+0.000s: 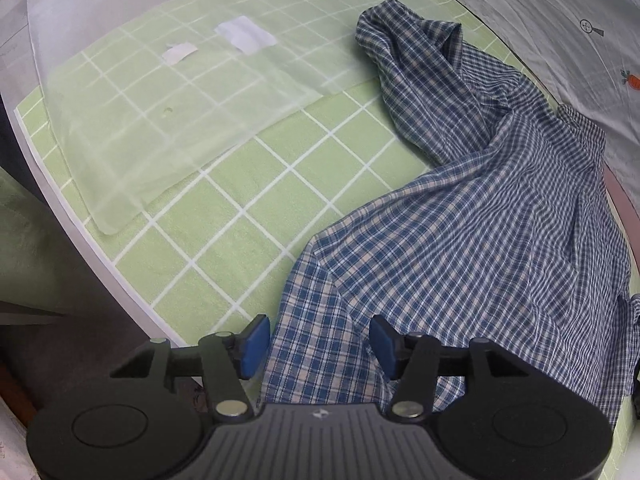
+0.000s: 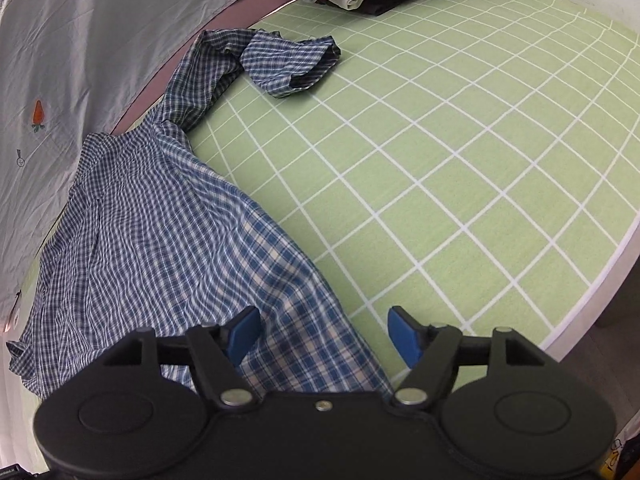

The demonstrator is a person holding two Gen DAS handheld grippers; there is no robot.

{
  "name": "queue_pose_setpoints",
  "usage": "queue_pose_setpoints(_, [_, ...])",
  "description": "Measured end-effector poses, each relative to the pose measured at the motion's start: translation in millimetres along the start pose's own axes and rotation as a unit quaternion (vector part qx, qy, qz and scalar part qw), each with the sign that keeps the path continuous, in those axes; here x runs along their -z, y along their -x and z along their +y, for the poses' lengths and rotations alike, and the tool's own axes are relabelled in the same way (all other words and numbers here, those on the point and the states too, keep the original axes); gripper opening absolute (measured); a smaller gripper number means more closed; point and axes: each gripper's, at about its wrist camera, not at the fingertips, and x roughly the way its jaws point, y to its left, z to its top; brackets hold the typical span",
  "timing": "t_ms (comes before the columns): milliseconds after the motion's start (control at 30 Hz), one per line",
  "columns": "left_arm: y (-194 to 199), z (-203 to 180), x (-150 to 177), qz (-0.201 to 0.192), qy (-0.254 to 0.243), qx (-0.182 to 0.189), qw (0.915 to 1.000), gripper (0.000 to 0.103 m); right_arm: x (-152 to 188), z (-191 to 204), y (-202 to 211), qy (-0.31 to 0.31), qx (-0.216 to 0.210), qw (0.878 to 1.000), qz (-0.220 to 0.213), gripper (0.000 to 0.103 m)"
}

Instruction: Fold clothes

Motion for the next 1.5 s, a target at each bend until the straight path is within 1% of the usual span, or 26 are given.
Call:
queue_pose_setpoints(33, [1.9,0.3,-1.0,-0.005,-0.004,-0.006,1.0,0.057,0.0,0.2,0.1,-0.001,-0.001,1.0,0.0,0.072])
queue_pose_setpoints(100, [2.2,-0.7,-2.3,-0.007,-0.013,-0.017,0.9997,0.064,0.8,2.0,-0.5,0.0,-0.004,1.0,0.002,0.072])
queue_pose_setpoints(133, [1.4,-1.3,-2.7,-0.004,-0.015,-0.023,0.9996,0.064,1.3,3.1,-0.9,0.001,-0.005,1.0,0.003,0.072])
queue_pose_setpoints(300, [-11.3,-1.2,1.6,0.021,-0.016,-0.015,0.9995,0.064,3.8,8.2,-2.7,0.005,-0.014,1.0,0.009,0.073])
queue_pose_setpoints(367, [-14.0,-2.9,4.1,0.029,-0.027,-0.011,0.9992,0.063,4.8,10.2,-3.4,0.007,-0.017,1.0,0.011,0.073])
queue_pose_setpoints(400, [-15.3,-3.7,5.3,0.032,-0.033,-0.009,0.9989,0.058,5.5,11.6,-2.3,0.013,-0.025,1.0,0.01,0.064])
queue_pose_setpoints(433, [-15.7,-4.3,6.4,0.033,-0.037,-0.01,0.9987,0.049,6.2,13.2,-0.6,0.021,-0.035,0.999,0.008,0.054])
queue_pose_setpoints(467, [-16.1,-4.8,7.5,0.034,-0.041,-0.01,0.9985,0.025,5.1,12.3,3.1,0.018,-0.049,0.999,0.005,0.031])
queue_pose_setpoints(500, [-16.5,-3.2,7.5,0.036,-0.036,-0.006,0.9987,0.008,3.1,10.1,7.7,0.009,-0.063,0.998,0.001,0.023])
queue_pose_setpoints(567, [-16.7,-0.1,7.4,0.04,-0.027,0.003,0.9988,0.002,-0.9,5.9,16.8,-0.009,-0.092,0.996,-0.007,0.004])
queue_pose_setpoints(633, [-6.3,2.3,5.3,0.034,-0.028,0.009,0.999,0.002,-4.8,1.6,26.0,-0.027,-0.121,0.992,-0.015,0.002])
queue_pose_setpoints(667, [2.8,5.4,2.6,0.033,-0.021,0.021,0.999,0.001,-6.8,-0.5,30.5,-0.036,-0.135,0.99,-0.019,0.001])
queue_pose_setpoints(800, [38.3,24.7,-10.9,0.032,0.024,0.095,0.9947,0.002,-14.7,-9.1,48.8,-0.072,-0.192,0.978,-0.035,0.001])
queue_pose_setpoints(833, [42.9,27.8,-13.7,0.031,0.03,0.105,0.9935,0.002,-15.2,-8.3,49.0,-0.069,-0.189,0.979,-0.036,0.001])
queue_pose_setpoints(933, [31.5,22.6,-12.0,0.017,-0.002,0.035,0.9993,0.004,-14.5,-1.6,43.3,-0.041,-0.155,0.987,-0.033,0.003])
queue_pose_setpoints(1033, [17.2,14.7,-7.3,0.016,-0.059,-0.045,0.9971,0.009,-13.8,5.0,37.6,-0.014,-0.12,0.992,-0.03,0.014])
queue_pose_setpoints(1067, [16.5,13.6,-5.3,0.014,-0.065,-0.048,0.9966,0.012,-13.6,7.3,35.7,-0.005,-0.109,0.994,-0.029,0.022])
queue_pose_setpoints(1100, [16.2,12.5,-3.4,0.012,-0.071,-0.05,0.9962,0.02,-13.3,9.5,33.8,0.005,-0.097,0.995,-0.028,0.028])
queue_pose_setpoints(1133, [18.0,11.8,-2.7,0.011,-0.071,-0.041,0.9966,0.025,-13.1,11.7,31.9,0.014,-0.086,0.996,-0.027,0.036])
queue_pose_setpoints(1200, [20.4,5.8,-3.0,0.005,-0.069,-0.029,0.9971,0.036,-12.6,16.1,28.1,0.032,-0.063,0.997,-0.024,0.042])
queue_pose_setpoints(1233, [21.0,0.4,-3.2,0.002,-0.076,-0.028,0.9967,0.039,-12.4,18.3,26.2,0.041,-0.051,0.998,-0.023,0.044])
queue_pose_setpoints(1300, [20.3,-12.4,-4.5,-0.006,-0.093,-0.032,0.9951,0.053,-11.9,22.8,22.4,0.06,-0.028,0.998,-0.021,0.052])
queue_pose_setpoints(1367, [19.1,-25.7,-6.2,-0.014,-0.111,-0.035,0.9931,0.063,-11.4,27.2,18.6,0.078,-0.004,0.997,-0.019,0.064])
queue_pose_setpoints(1400, [18.3,-32.4,-7.1,-0.018,-0.119,-0.037,0.992,0.067,-11.7,30.5,17.5,0.087,0.003,0.996,-0.021,0.066])
queue_pose_setpoints(1467, [13.7,-47.0,-7.9,-0.019,-0.137,-0.036,0.9898,0.068,-12.8,37.9,15.8,0.104,0.013,0.994,-0.028,0.074])
queue_pose_setpoints(1500, [10.7,-55.5,-7.8,-0.019,-0.147,-0.035,0.9883,0.072,-13.5,41.6,14.7,0.112,0.018,0.993,-0.033,0.078])
